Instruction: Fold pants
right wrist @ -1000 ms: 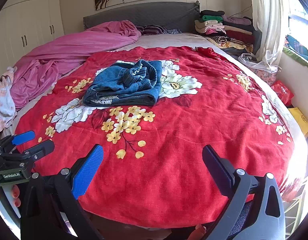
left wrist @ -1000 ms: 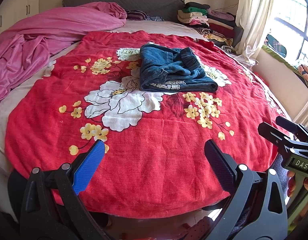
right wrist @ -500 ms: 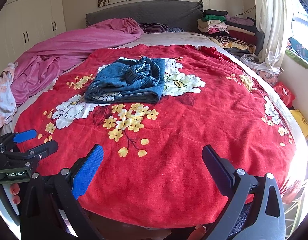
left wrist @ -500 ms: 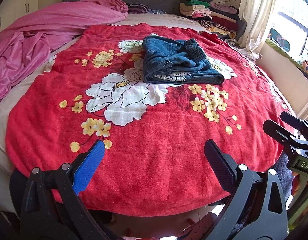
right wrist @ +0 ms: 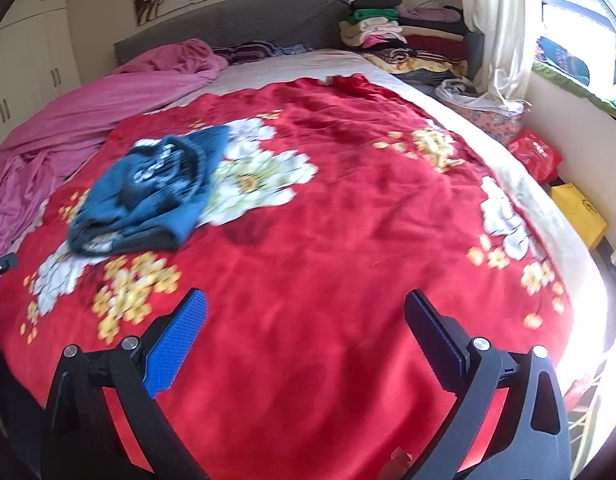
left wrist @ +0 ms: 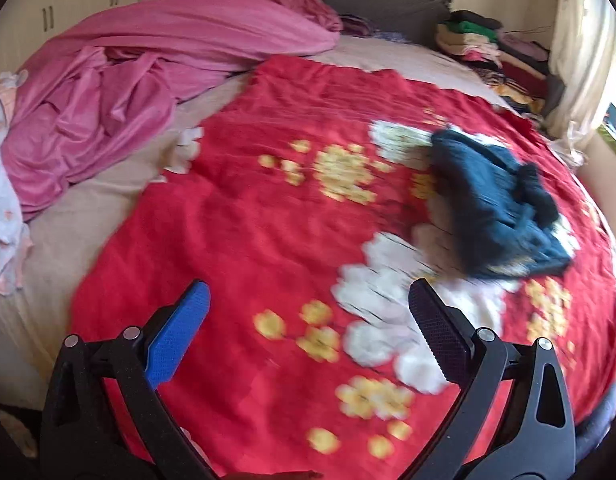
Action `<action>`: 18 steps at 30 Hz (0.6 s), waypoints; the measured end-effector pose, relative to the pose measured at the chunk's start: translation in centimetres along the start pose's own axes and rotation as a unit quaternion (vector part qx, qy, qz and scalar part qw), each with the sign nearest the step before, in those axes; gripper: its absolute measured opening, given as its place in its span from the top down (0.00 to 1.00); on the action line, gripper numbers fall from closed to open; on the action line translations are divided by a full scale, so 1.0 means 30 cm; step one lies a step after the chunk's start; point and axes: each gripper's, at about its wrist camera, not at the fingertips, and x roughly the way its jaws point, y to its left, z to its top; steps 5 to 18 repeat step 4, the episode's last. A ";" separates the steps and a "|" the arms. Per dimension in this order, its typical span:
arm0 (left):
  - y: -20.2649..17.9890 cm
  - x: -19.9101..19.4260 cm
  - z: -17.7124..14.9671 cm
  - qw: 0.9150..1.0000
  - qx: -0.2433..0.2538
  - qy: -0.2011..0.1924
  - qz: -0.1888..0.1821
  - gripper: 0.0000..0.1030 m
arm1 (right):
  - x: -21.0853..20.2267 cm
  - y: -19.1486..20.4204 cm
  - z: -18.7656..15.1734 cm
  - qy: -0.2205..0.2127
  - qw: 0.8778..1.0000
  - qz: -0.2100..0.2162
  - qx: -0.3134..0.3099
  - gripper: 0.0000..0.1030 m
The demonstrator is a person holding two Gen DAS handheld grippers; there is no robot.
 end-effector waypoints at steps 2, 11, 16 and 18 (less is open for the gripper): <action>0.117 0.103 0.102 0.999 -0.015 0.006 0.051 0.09 | 0.074 -0.130 0.100 0.002 0.999 -0.034 0.007 0.04; 0.222 0.206 0.191 0.996 -0.029 0.014 0.088 0.09 | 0.177 -0.251 0.187 0.025 0.997 -0.072 0.012 0.04; 0.222 0.206 0.191 0.996 -0.029 0.014 0.088 0.09 | 0.177 -0.251 0.187 0.025 0.997 -0.072 0.012 0.04; 0.222 0.206 0.191 0.996 -0.029 0.014 0.088 0.09 | 0.177 -0.251 0.187 0.025 0.997 -0.072 0.012 0.04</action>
